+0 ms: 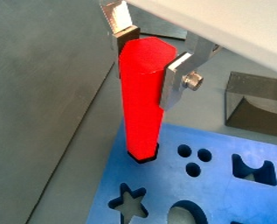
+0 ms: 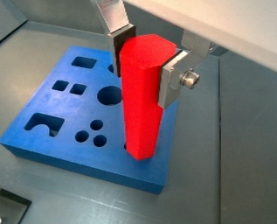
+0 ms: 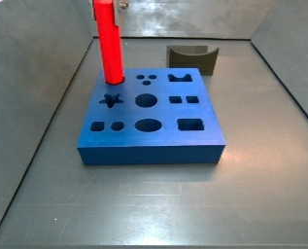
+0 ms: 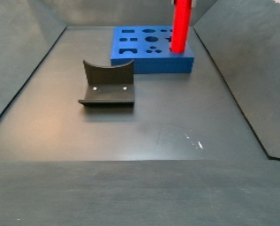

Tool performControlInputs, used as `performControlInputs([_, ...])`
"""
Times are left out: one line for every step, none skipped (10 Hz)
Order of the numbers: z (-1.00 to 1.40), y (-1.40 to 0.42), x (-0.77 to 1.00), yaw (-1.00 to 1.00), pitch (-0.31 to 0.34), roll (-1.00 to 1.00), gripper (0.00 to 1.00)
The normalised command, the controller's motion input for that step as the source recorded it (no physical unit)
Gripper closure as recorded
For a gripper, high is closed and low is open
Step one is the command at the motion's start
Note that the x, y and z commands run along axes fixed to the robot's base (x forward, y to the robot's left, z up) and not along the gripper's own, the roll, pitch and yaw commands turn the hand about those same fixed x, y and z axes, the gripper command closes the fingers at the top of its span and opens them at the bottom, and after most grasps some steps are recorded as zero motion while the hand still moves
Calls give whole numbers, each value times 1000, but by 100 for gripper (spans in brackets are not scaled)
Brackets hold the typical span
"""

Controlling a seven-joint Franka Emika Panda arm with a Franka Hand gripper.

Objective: Insert the hexagon object.

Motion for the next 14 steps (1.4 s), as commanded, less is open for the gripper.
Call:
performControlInputs([-374, 0, 77, -151, -19, -144, 100])
performControlInputs([-351, -17, 103, -126, -9, -124, 100])
performControlInputs([-326, -34, 109, -123, -3, -111, 100])
performControlInputs([-300, -51, 117, -131, 0, -100, 100])
performControlInputs([-283, -63, 160, -160, 0, -81, 100])
performControlInputs([-297, -37, 120, -166, 0, -69, 100])
performControlInputs([-354, -6, 77, -163, 0, -71, 100])
performControlInputs([-400, 0, 49, -160, -3, -49, 100])
performControlInputs([-431, -34, 37, -169, 0, 0, 100])
performControlInputs([-380, -23, 46, -186, 0, 0, 100])
performControlInputs([-200, 0, 9, -157, 0, 0, 100])
performControlInputs([0, 14, -63, -14, 0, -31, 100])
performControlInputs([0, 0, 0, 0, -17, 0, 100])
performControlInputs([0, 0, 0, 0, 0, 0, 100])
